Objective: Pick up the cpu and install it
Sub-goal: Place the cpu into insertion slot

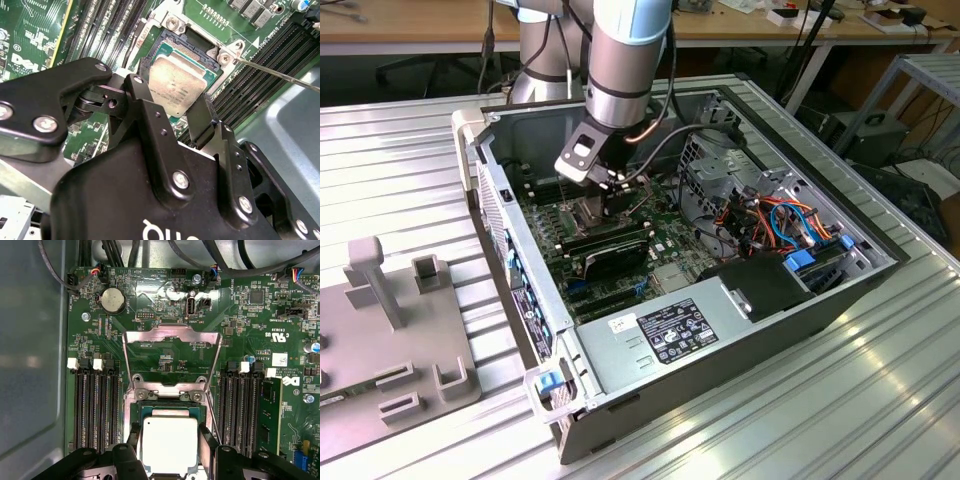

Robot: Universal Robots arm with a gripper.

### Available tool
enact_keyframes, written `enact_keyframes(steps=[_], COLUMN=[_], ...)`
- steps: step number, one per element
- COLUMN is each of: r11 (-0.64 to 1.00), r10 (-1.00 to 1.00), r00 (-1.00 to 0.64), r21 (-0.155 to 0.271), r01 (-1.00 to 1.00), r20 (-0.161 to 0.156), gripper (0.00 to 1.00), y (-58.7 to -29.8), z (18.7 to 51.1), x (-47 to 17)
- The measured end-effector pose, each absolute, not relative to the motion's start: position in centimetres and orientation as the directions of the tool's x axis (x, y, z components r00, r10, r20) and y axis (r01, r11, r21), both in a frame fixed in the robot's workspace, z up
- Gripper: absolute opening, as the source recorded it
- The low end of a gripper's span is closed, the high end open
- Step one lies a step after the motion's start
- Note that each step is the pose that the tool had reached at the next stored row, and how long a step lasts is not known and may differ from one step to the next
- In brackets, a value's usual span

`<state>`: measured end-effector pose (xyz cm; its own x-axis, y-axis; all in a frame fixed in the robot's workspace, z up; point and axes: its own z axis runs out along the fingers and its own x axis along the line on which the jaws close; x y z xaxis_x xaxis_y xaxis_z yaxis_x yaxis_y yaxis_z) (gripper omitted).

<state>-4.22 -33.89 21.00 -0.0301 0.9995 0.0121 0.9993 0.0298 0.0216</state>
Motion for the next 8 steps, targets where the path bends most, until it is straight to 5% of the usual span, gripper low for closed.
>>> enact_keyframes(steps=[8], r11=[0.03], r10=[0.999], r00=[-0.03], r21=[0.022], r01=[0.999], r20=[0.012], gripper=[0.55], y=[-33.89], z=[20.45], x=[-4.22])
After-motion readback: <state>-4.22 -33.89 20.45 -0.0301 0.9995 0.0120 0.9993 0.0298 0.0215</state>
